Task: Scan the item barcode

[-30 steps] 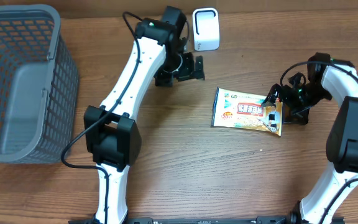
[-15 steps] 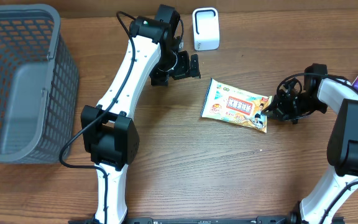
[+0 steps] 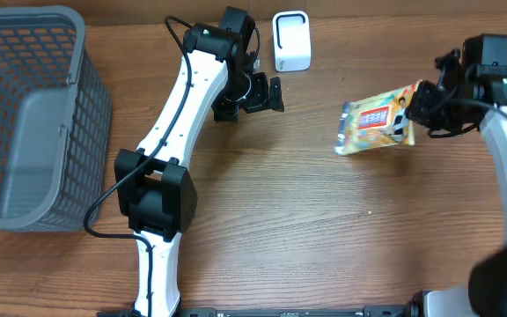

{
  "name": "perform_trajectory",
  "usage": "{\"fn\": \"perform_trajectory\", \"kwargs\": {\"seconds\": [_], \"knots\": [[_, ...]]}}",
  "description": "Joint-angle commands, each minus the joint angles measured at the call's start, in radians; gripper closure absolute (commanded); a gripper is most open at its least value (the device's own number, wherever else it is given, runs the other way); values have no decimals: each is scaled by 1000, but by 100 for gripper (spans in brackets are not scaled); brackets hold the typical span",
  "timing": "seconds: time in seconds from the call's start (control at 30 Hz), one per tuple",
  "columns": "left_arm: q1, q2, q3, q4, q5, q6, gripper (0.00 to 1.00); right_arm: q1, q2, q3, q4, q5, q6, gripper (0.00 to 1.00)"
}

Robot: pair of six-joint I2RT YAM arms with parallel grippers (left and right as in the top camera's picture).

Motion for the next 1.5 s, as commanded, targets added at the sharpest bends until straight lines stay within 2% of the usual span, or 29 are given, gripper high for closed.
{"fn": "perform_trajectory", "kwargs": {"seconds": [0.0,0.2,0.4,0.47,0.5,0.57,0.6,0.67,0.7,0.77,0.97,1.13,1.47], "knots": [[-2,11,0,0,7,23,0,97,-82,20,-25,201,1,96],[-2,11,0,-1,8,23,0,274,-84,21,-127,404,19,96],[18,11,0,-29,8,23,0,465,-82,21,-203,534,125,96],[28,11,0,-45,8,23,4,496,-82,21,-216,583,152,96],[34,11,0,-53,8,26,16,507,-82,21,-218,592,153,96],[45,11,0,-61,45,68,31,506,-82,28,-223,620,178,96],[47,11,0,-64,66,80,35,502,-82,34,-229,645,196,96],[49,11,0,-70,105,104,52,484,-82,73,-255,677,218,96],[49,11,0,-70,115,104,71,475,-82,101,-264,677,218,96],[42,11,0,-67,144,104,94,469,-82,139,-277,676,210,96],[-29,39,-2,-8,243,100,96,469,-80,183,-276,617,212,96],[-124,135,-2,86,416,101,96,467,-50,175,-275,590,222,96],[-244,298,-2,291,619,97,96,466,-21,175,-182,350,223,96]]}}
